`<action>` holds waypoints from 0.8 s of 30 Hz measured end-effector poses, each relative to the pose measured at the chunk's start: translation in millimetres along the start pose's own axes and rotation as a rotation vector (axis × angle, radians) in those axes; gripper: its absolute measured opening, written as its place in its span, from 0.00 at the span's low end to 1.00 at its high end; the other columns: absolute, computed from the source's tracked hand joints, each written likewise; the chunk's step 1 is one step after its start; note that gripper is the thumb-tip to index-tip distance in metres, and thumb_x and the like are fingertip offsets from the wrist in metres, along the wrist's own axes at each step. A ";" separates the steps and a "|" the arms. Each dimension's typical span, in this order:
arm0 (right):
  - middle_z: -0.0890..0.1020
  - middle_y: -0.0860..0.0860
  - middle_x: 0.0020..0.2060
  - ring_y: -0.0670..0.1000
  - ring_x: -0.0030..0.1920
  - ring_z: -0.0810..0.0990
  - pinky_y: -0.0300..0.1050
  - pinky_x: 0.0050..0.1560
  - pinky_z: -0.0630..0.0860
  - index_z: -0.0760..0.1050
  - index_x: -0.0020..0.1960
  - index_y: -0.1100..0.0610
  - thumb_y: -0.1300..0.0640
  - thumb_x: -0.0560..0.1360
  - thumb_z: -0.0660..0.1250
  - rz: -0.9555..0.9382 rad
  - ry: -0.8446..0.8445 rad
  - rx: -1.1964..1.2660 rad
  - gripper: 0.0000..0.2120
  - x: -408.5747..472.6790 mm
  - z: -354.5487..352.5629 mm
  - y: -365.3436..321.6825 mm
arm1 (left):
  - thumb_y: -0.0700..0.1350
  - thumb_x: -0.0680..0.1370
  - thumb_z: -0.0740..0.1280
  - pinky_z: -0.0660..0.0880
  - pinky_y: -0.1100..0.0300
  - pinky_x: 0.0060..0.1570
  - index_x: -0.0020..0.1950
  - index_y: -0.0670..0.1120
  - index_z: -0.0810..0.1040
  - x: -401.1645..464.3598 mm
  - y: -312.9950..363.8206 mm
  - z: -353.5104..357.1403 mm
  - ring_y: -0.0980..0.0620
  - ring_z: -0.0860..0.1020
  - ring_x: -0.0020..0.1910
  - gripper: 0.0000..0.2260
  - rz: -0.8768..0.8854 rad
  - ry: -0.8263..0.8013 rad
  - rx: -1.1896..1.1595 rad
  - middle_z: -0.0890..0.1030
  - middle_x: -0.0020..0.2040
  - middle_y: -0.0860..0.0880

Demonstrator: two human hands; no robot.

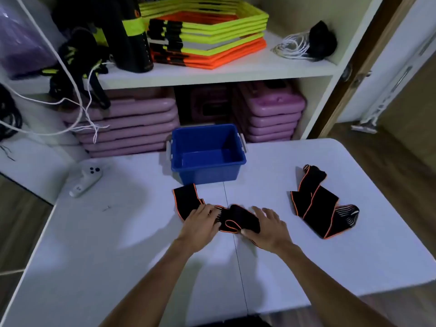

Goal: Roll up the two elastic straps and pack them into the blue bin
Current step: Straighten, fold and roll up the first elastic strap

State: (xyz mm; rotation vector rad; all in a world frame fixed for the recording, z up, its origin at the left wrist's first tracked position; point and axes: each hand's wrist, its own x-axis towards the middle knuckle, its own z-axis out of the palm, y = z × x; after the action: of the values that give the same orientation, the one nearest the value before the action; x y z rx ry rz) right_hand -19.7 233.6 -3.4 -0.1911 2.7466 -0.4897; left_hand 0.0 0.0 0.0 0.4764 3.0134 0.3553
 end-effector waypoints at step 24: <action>0.61 0.50 0.77 0.53 0.78 0.53 0.50 0.71 0.63 0.67 0.72 0.46 0.42 0.80 0.55 -0.517 -0.011 -0.189 0.22 -28.2 41.4 67.2 | 0.53 0.75 0.55 0.54 0.35 0.70 0.59 0.44 0.78 -140.6 -87.4 28.1 0.36 0.70 0.68 0.21 -0.251 -0.168 0.348 0.79 0.62 0.41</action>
State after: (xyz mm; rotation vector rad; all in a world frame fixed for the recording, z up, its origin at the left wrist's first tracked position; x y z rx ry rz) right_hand 16.5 288.7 -55.2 -0.9605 2.7144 -0.3489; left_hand 110.6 -118.6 -43.4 0.1311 2.9238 -0.2179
